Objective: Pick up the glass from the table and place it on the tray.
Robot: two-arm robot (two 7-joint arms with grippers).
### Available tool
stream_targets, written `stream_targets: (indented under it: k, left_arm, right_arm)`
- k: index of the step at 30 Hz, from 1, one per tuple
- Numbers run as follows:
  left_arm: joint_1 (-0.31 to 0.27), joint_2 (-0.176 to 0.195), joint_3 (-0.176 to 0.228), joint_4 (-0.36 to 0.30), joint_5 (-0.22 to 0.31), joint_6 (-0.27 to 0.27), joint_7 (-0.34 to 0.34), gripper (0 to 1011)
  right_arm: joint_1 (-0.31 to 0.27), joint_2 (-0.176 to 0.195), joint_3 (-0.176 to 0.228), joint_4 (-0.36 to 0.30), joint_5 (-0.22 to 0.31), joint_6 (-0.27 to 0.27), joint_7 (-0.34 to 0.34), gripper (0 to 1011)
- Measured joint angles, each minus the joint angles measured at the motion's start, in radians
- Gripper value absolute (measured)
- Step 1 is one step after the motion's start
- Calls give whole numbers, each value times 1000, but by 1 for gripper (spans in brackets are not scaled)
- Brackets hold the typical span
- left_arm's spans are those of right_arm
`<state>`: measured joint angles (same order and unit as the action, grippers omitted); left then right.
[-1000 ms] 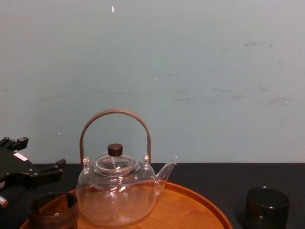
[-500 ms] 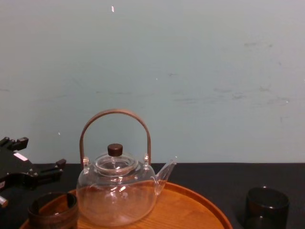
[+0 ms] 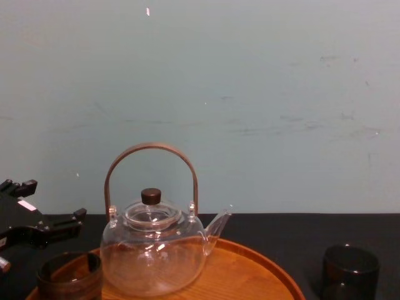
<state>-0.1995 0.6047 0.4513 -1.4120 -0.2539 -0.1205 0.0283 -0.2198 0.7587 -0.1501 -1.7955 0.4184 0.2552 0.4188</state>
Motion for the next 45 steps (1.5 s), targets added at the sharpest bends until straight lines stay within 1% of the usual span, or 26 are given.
stream_targets:
  k: [12,23,33,39,45]
  left_arm:
    - [0,0,0,0,0,0,0,1001]
    - [0,0,0,0,0,0,0,1001]
    - [0,0,0,0,0,0,0,1001]
    - [0,0,0,0,0,0,0,1001]
    - [0,0,0,0,0,0,0,1001]
  right_arm:
    - [37,-4,-32,26,-1,10,16,1002]
    - [53,-9,-46,34,-2,16,8,1002]
    - [52,-8,-45,34,-2,16,9,1002]
    - [51,-8,-44,34,-1,15,10,902]
    - [51,-7,-43,34,-1,15,10,900]
